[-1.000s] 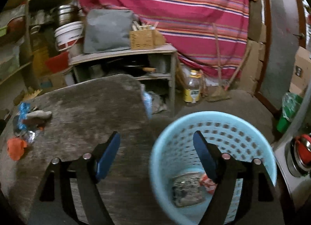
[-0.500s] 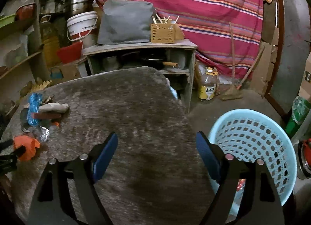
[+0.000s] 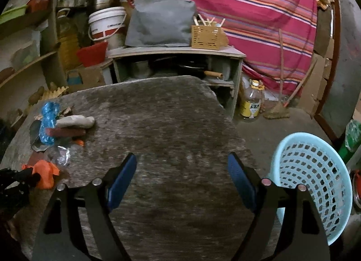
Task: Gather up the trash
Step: 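Return the left tool to the table and grasp the orange plastic bag, then grasp the clear plastic bag with orange strip using the right tool while left holds orange bag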
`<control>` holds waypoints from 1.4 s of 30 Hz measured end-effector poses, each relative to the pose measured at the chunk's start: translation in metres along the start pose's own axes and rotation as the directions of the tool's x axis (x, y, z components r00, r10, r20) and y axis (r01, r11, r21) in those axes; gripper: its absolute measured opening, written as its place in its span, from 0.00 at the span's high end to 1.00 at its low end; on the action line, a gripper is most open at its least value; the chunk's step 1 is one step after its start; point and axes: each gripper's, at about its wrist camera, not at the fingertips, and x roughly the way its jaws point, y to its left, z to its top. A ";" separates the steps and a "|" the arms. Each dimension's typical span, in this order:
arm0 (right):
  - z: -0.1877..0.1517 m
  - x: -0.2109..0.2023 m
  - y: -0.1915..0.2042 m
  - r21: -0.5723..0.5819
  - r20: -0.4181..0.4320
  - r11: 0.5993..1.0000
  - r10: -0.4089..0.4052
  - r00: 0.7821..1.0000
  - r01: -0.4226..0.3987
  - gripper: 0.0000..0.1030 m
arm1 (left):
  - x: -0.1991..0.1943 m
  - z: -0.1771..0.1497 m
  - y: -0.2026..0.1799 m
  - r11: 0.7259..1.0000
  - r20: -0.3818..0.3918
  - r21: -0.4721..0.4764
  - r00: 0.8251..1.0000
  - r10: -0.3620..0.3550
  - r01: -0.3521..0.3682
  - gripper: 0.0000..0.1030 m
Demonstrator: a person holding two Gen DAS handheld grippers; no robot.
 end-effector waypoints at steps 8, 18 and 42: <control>0.000 -0.003 0.036 -0.037 -0.002 0.999 0.035 0.999 -0.035 0.21 | -0.042 -0.001 0.021 1.000 0.081 -0.010 0.997 0.014 -0.013 1.00; -0.002 0.003 0.112 -0.079 -0.030 0.989 0.119 0.992 -0.121 0.21 | -0.059 0.017 0.094 0.977 0.171 -0.165 0.972 0.163 -0.135 1.00; -0.016 0.052 0.215 -0.148 -0.176 0.954 0.236 0.956 -0.263 0.72 | -0.052 0.002 0.167 0.931 0.137 -0.330 0.968 0.209 -0.155 1.00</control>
